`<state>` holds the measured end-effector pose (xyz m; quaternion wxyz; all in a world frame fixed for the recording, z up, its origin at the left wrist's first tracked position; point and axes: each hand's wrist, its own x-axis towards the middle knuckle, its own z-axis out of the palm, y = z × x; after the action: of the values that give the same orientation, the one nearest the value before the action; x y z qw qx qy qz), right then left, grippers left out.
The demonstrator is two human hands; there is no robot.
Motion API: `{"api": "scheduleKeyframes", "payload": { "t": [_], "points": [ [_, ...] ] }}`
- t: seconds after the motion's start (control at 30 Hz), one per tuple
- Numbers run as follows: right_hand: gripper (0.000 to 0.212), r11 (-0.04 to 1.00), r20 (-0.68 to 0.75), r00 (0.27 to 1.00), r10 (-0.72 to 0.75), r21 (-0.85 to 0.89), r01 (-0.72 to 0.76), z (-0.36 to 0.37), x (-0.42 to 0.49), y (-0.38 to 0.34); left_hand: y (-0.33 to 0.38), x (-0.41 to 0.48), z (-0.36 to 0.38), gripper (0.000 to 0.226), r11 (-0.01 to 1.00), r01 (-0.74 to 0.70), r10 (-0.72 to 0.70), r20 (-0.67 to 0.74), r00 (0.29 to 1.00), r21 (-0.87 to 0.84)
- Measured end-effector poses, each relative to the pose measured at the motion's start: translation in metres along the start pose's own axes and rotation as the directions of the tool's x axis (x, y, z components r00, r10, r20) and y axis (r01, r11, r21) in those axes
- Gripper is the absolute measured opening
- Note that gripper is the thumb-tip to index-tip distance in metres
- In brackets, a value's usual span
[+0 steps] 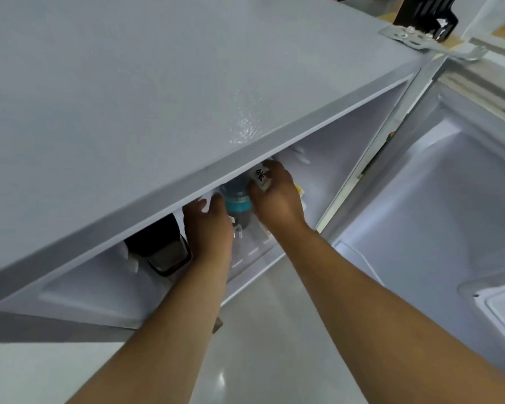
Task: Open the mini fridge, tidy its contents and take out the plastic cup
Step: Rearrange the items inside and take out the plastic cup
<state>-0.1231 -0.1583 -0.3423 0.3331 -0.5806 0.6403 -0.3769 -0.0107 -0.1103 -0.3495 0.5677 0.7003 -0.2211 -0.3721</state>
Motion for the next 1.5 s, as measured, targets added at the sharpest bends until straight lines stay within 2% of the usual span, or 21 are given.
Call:
{"api": "scheduleKeyframes", "payload": {
  "t": [0.07, 0.13, 0.2, 0.27, 0.37, 0.47, 0.63, 0.7, 0.77, 0.83, 0.97, 1.0, 1.1, 1.2, 1.3, 1.43, 1.5],
  "points": [
    [0.042, 0.996, 0.100, 0.991, 0.086, -0.025, -0.084, 0.003, 0.019, -0.006, 0.008, 0.012, 0.010, 0.038, 0.998, 0.016, -0.018, 0.033, 0.999, 0.060],
    [0.035, 0.991, 0.158, 0.980, 0.123, -0.079, -0.112, 0.004, 0.025, -0.008, 0.012, 0.015, 0.016, 0.039, 0.986, 0.004, -0.015, 0.063, 0.998, 0.167],
    [0.036, 0.990, 0.140, 0.980, 0.140, -0.039, -0.136, 0.002, 0.021, -0.007, 0.012, 0.008, 0.015, 0.030, 0.976, -0.048, 0.033, 0.074, 0.997, 0.213],
    [0.038, 0.990, 0.093, 0.987, 0.134, 0.021, -0.136, -0.004, 0.010, -0.005, 0.009, -0.003, 0.008, 0.018, 0.983, -0.067, 0.055, 0.075, 0.996, 0.172],
    [0.037, 0.988, 0.078, 0.989, 0.124, 0.081, -0.130, -0.014, -0.018, 0.010, -0.006, -0.024, -0.009, 0.030, 0.980, -0.102, 0.081, 0.130, 0.988, 0.170],
    [0.033, 0.983, 0.081, 0.981, 0.176, 0.037, -0.180, -0.021, -0.054, 0.041, -0.034, -0.045, -0.023, 0.041, 0.984, -0.010, -0.032, 0.234, 0.972, 0.176],
    [0.034, 0.911, 0.117, 0.904, 0.410, -0.087, -0.402, -0.016, -0.071, 0.090, -0.067, -0.067, -0.030, 0.056, 0.938, 0.157, -0.258, 0.320, 0.911, 0.309],
    [0.039, 0.876, 0.140, 0.865, 0.482, -0.042, -0.481, -0.012, -0.068, 0.098, -0.070, -0.065, -0.025, 0.066, 0.922, 0.221, -0.332, 0.357, 0.873, 0.318],
    [0.043, 0.837, 0.131, 0.837, 0.531, 0.072, -0.542, -0.010, -0.066, 0.103, -0.070, -0.060, -0.020, 0.076, 0.907, 0.315, -0.405, 0.373, 0.835, 0.280],
    [0.044, 0.831, 0.158, 0.827, 0.539, 0.060, -0.553, -0.011, -0.065, 0.106, -0.073, -0.056, -0.017, 0.082, 0.901, 0.342, -0.422, 0.363, 0.831, 0.266],
    [0.044, 0.833, 0.055, 0.836, 0.546, 0.071, -0.548, -0.002, -0.075, 0.113, -0.079, -0.049, -0.022, 0.069, 0.914, 0.256, -0.357, 0.323, 0.876, 0.316],
    [0.041, 0.810, 0.056, 0.818, 0.573, 0.113, -0.575, 0.000, -0.080, 0.115, -0.081, -0.048, -0.024, 0.067, 0.914, 0.248, -0.349, 0.313, 0.883, 0.321],
    [0.028, 0.696, 0.143, 0.748, 0.648, 0.289, -0.657, 0.011, -0.088, 0.115, -0.088, -0.045, -0.028, 0.061, 0.901, 0.188, -0.302, 0.253, 0.919, 0.391],
    [0.027, 0.638, 0.190, 0.738, 0.647, 0.395, -0.661, 0.021, -0.085, 0.111, -0.096, -0.047, -0.030, 0.067, 0.884, 0.157, -0.264, 0.193, 0.945, 0.441],
    [0.023, 0.646, 0.194, 0.754, 0.627, 0.413, -0.643, 0.024, -0.077, 0.106, -0.100, -0.046, -0.032, 0.075, 0.873, 0.130, -0.243, 0.188, 0.952, 0.470],
    [0.021, 0.684, 0.207, 0.768, 0.607, 0.356, -0.637, 0.020, -0.079, 0.107, -0.100, -0.039, -0.034, 0.085, 0.861, 0.068, -0.227, 0.261, 0.938, 0.504],
    [0.024, 0.765, 0.140, 0.803, 0.579, 0.247, -0.595, 0.016, -0.084, 0.108, -0.099, -0.040, -0.037, 0.086, 0.863, 0.029, -0.199, 0.287, 0.937, 0.505]
  ]
}}
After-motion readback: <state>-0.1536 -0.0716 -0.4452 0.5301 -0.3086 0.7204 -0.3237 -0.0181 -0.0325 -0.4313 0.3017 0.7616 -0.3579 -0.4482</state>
